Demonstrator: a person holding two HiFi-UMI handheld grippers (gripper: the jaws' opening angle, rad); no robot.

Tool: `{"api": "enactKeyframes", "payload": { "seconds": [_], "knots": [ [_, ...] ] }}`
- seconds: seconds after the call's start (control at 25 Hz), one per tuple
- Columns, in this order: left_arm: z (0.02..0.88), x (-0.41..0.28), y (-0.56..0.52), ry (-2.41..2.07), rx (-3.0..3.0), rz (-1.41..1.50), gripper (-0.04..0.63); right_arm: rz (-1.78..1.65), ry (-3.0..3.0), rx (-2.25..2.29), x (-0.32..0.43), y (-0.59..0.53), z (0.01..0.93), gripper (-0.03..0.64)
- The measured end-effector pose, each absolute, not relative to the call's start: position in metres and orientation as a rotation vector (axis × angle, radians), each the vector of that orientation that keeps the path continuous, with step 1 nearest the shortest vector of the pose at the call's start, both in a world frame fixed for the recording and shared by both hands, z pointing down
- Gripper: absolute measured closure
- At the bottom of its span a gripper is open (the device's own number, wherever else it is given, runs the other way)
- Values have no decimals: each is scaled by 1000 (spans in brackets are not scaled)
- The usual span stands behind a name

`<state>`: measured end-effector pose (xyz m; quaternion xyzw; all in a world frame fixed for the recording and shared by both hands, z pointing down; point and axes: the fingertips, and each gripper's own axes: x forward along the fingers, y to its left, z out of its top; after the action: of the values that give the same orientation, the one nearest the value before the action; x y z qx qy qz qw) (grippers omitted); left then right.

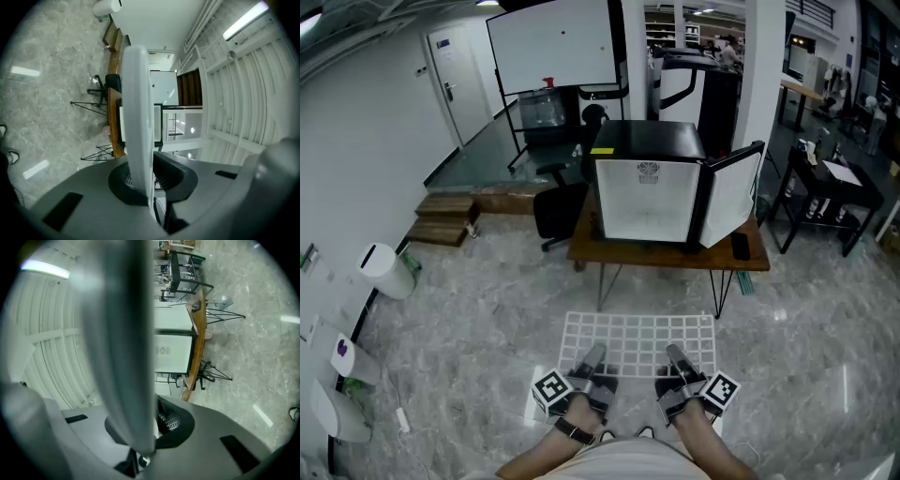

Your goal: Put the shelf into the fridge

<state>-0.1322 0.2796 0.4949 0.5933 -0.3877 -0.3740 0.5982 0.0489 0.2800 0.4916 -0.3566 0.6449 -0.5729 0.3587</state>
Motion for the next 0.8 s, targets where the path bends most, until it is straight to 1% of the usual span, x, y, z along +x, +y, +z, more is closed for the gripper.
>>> {"api": "enactKeyframes", "payload": {
  "seconds": [0.8],
  "knots": [
    [490, -110, 275, -901, 1411, -867, 568, -1485, 1658, -879, 71, 272, 491, 571]
  ]
}}
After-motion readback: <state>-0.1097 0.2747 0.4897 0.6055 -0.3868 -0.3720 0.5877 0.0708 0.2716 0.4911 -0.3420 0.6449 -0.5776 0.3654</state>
